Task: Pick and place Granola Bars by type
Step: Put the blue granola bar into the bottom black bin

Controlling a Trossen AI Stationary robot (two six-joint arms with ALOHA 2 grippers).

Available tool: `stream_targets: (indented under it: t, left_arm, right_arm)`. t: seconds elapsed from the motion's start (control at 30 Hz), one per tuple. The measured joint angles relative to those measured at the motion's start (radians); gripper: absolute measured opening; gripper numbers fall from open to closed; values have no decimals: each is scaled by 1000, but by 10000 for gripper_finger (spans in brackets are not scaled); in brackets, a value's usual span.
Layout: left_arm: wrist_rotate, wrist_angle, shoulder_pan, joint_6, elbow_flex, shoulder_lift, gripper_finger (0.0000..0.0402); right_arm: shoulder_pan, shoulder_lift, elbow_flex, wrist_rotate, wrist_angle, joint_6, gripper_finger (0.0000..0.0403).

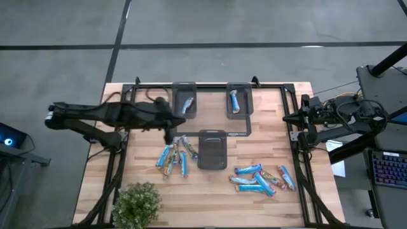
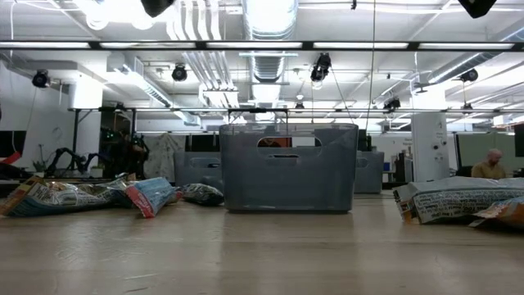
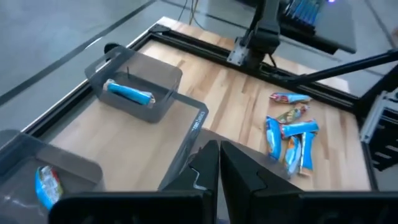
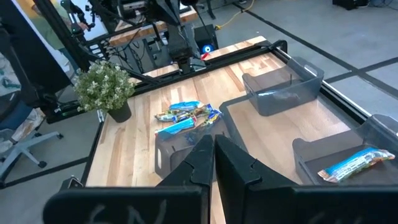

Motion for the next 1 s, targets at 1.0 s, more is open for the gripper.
stream_targets:
  t: [1.0]
  left_arm:
    - [85,-131,-2,113,-150,-361,0]
  right_arm:
    - [0,172,46,-76,-1,6,9]
